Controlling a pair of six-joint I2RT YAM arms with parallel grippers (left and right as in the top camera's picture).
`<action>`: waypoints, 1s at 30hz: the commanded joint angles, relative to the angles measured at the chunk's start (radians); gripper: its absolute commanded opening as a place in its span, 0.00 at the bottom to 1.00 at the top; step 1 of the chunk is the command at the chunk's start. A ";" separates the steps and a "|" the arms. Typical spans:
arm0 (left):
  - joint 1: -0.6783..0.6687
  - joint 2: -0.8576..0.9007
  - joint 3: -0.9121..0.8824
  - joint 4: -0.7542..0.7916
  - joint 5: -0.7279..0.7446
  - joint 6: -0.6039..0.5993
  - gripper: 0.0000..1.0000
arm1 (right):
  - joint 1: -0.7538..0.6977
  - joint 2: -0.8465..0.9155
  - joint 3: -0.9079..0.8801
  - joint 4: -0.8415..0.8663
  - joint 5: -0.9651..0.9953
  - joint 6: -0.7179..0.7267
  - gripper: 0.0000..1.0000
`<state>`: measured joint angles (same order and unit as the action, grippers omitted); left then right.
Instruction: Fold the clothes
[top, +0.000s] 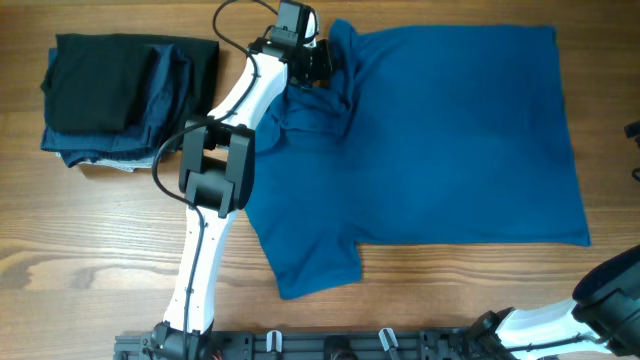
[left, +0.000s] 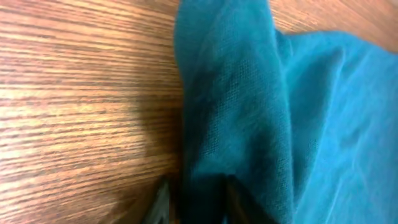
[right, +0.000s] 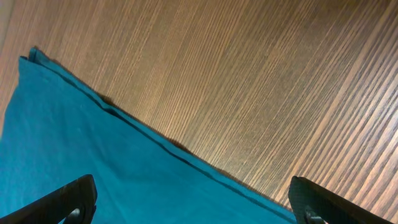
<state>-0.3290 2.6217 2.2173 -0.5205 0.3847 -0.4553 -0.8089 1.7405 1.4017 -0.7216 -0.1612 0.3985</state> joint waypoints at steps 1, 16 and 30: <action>-0.005 0.011 0.009 0.007 0.016 0.002 0.17 | -0.007 -0.010 0.012 0.000 -0.012 -0.003 1.00; -0.021 -0.096 0.010 0.041 -0.011 0.030 0.04 | -0.007 -0.010 0.012 0.000 -0.013 -0.003 1.00; -0.148 -0.123 0.010 -0.023 -0.130 0.163 0.06 | -0.007 -0.010 0.012 0.000 -0.012 -0.003 1.00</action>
<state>-0.4183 2.5412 2.2173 -0.5220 0.3405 -0.3916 -0.8089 1.7409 1.4017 -0.7216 -0.1612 0.3985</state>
